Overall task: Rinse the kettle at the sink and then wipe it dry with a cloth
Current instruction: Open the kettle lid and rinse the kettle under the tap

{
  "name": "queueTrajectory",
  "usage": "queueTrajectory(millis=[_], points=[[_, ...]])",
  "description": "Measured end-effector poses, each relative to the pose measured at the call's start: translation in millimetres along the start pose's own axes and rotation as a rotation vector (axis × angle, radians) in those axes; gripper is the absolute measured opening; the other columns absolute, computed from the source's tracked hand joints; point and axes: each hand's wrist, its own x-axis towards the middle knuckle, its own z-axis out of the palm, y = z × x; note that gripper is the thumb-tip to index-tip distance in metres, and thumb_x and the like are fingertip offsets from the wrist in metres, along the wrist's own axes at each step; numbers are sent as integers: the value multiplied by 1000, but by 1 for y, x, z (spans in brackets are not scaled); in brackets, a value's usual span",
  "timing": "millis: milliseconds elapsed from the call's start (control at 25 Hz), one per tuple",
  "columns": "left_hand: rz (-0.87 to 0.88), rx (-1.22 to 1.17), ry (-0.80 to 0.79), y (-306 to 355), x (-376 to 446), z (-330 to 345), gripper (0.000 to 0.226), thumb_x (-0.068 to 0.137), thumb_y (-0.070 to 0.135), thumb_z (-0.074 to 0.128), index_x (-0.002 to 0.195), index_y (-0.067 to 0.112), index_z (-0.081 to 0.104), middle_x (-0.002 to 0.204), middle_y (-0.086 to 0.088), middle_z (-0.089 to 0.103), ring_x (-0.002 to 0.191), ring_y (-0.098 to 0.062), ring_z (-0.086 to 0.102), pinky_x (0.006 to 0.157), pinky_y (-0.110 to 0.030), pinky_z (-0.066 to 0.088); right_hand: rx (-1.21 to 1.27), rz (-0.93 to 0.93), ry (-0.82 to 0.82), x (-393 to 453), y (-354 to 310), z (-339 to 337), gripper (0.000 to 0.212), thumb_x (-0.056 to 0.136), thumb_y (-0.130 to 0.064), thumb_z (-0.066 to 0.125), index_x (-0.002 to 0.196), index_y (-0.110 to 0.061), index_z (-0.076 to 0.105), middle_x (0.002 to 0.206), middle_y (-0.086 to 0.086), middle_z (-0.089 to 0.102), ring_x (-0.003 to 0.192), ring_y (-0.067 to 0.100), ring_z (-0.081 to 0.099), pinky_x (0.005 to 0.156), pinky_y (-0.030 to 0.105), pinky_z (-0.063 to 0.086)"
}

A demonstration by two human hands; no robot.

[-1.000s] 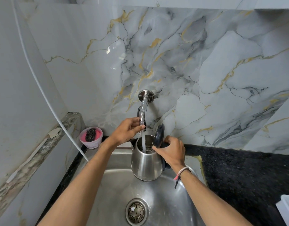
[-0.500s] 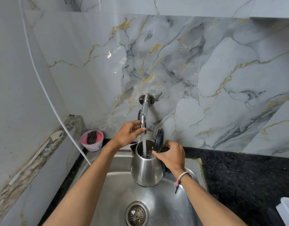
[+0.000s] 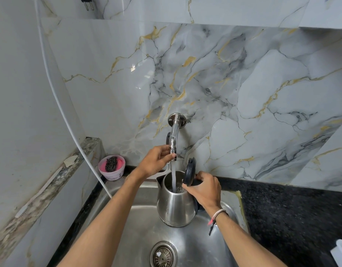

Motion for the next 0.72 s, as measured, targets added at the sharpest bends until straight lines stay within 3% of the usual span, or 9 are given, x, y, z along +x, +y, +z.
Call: queueTrajectory(millis=[240,440,600,720], points=[[-28,-127,85,11,1,4,43,93,9,67,135,5,56,121,-10,72,113,-17,69,106,-36,52,-3,10,2,-7,-4,2,49,50,-68,76,70,-23,73,68,-13,75,68,6,70,65,31,57],[-95,-221,-31,16,0,-13,40,98,5,58,137,11,57,127,-8,72,118,-15,66,93,-19,53,8,8,15,-12,-7,1,45,49,-67,78,66,-25,71,62,-18,70,65,1,67,61,27,51],[-117,-309,-62,11,-3,-17,46,95,3,63,140,9,53,133,-17,66,124,-27,62,107,-34,49,14,-3,12,-15,-4,-1,45,51,-66,78,67,-25,71,64,-17,73,67,2,69,64,30,56],[-102,-336,-71,9,0,-18,44,93,4,66,136,10,57,127,-16,68,113,-22,65,100,-28,53,14,-6,18,-18,-4,-2,42,51,-65,79,67,-27,70,64,-20,73,66,-2,69,62,28,56]])
